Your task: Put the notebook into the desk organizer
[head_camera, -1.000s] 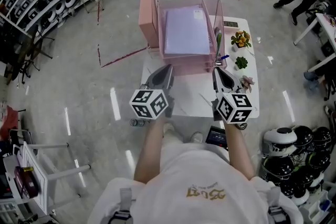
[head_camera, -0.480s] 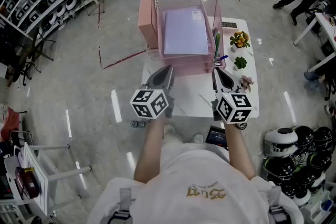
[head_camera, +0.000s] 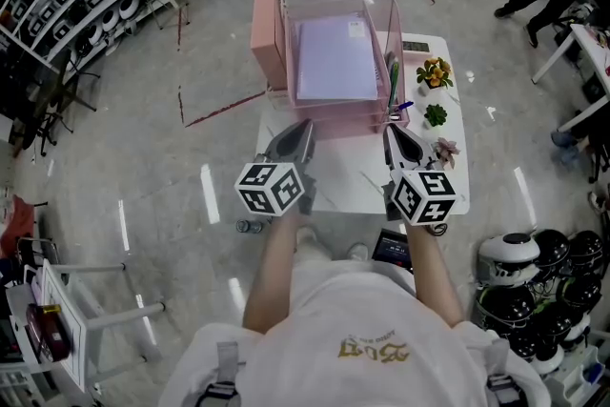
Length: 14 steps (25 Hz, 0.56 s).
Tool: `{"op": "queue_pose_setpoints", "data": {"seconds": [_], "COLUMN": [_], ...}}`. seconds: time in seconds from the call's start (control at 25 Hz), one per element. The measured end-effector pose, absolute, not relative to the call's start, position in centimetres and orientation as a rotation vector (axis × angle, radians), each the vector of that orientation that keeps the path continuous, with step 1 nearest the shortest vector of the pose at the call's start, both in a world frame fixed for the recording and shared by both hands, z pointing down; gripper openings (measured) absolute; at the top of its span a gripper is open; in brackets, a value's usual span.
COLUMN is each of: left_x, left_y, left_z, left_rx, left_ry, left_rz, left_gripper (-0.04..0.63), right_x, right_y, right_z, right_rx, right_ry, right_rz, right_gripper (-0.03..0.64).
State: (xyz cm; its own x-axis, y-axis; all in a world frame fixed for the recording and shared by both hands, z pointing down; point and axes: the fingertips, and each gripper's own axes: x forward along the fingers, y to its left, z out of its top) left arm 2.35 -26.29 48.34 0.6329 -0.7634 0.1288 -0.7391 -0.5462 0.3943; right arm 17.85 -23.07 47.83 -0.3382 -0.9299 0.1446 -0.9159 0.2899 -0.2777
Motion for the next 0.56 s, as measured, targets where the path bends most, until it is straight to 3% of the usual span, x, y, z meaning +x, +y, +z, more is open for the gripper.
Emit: {"op": "queue_pose_setpoints", "data": {"seconds": [0.56], "left_x": [1.71], "left_y": [-26.19], "left_z": [48.73], "left_rx": [2.412], "left_ry": [-1.204], "left_rz": [-0.099], "left_gripper": [0.016], "right_x": [17.16], "right_y": [-23.25], "right_z": [48.36], "right_rx": [-1.734], "right_ry": [2.502], "right_rz": [-0.525], "right_gripper": [0.009]}}
